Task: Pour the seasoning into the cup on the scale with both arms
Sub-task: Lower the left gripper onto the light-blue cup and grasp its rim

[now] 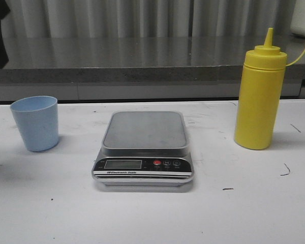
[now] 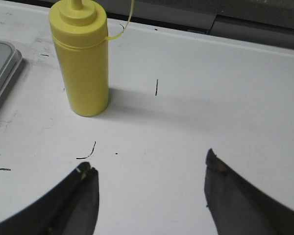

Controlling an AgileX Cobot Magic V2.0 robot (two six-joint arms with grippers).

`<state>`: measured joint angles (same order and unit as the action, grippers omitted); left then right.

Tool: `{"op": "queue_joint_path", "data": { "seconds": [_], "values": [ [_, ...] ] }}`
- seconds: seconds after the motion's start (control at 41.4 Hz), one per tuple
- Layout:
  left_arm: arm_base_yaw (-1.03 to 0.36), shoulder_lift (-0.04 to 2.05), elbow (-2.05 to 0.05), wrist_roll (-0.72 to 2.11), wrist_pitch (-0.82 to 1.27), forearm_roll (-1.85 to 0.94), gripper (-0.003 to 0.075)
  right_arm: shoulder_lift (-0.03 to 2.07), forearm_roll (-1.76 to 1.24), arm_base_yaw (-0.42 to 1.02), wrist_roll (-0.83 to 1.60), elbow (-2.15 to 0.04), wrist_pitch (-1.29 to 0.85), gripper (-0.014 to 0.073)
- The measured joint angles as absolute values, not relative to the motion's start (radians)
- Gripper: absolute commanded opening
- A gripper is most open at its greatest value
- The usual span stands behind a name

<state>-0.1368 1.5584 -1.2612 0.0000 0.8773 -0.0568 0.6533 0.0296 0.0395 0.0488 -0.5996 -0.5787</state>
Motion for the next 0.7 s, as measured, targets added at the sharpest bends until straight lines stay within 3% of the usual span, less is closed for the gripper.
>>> {"op": "queue_joint_path", "data": {
  "seconds": [0.386, 0.459, 0.7],
  "values": [
    [-0.14, 1.835, -1.406, 0.0, 0.856, -0.044, 0.045, 0.653, 0.03, 0.04, 0.049, -0.6, -0.579, 0.049],
    [-0.14, 1.869, -1.425, 0.0, 0.847, -0.043, 0.0406, 0.653, 0.03, 0.04, 0.049, -0.6, -0.579, 0.049],
    [-0.14, 1.928, -1.446, 0.0, 0.84, -0.038, 0.015, 0.653, 0.03, 0.04, 0.049, -0.6, -0.579, 0.049]
  ]
}}
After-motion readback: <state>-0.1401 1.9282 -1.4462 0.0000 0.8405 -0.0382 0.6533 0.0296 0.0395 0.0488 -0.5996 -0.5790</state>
